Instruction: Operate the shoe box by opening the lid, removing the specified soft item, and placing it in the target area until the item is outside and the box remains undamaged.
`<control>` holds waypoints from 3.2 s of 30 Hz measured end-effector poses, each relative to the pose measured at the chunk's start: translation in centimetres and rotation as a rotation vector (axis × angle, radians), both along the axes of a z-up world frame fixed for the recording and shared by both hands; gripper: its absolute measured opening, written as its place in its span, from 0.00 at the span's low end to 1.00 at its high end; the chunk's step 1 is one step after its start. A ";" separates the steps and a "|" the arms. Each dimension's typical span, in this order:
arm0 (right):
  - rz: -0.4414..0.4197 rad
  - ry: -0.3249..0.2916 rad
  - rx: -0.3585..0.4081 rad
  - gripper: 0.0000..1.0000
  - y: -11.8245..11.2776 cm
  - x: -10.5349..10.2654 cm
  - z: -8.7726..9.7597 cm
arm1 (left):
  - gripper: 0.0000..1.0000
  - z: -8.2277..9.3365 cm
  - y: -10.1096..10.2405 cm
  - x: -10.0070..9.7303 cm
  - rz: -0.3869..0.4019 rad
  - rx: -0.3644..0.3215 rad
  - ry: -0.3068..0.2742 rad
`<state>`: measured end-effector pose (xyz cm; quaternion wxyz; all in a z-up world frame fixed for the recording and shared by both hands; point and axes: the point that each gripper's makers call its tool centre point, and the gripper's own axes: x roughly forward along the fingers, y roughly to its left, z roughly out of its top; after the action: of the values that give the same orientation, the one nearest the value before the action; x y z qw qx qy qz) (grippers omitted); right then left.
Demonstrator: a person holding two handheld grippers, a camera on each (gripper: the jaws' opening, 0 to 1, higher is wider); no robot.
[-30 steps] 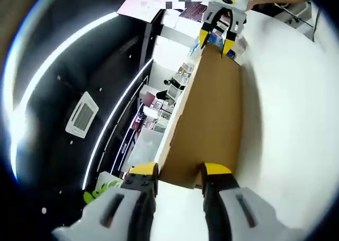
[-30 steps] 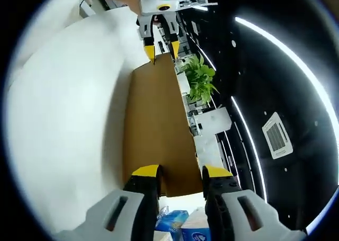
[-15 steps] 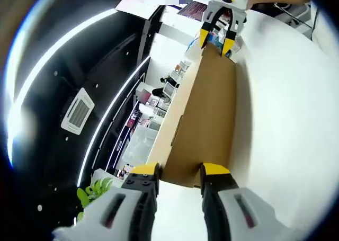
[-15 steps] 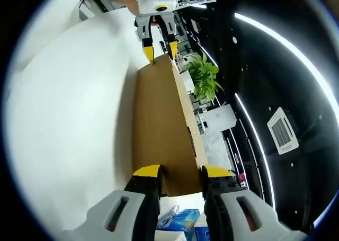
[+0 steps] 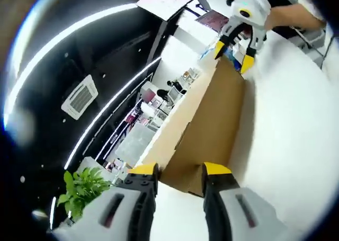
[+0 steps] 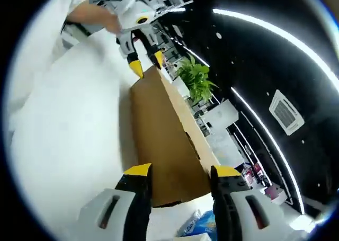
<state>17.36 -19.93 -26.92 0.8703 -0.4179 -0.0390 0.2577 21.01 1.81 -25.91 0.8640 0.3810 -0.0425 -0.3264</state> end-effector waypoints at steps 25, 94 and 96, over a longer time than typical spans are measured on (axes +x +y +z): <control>-0.132 0.231 0.640 0.69 -1.5 1.5 1.4 | 0.68 0.2 -0.3 0.6 -0.028 -0.511 0.358; -0.134 0.185 0.795 0.55 -5.9 -2.0 7.7 | 0.58 4.3 0.5 -2.9 -0.046 -0.636 0.364; -0.131 0.151 0.782 0.55 -6.3 -2.5 8.9 | 0.61 5.7 1.6 -2.6 -0.024 -0.659 0.343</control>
<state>14.84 -26.18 -18.01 0.9787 -0.0367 -0.0435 0.1972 18.41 3.36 -20.25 0.9310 0.0218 -0.0045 -0.3643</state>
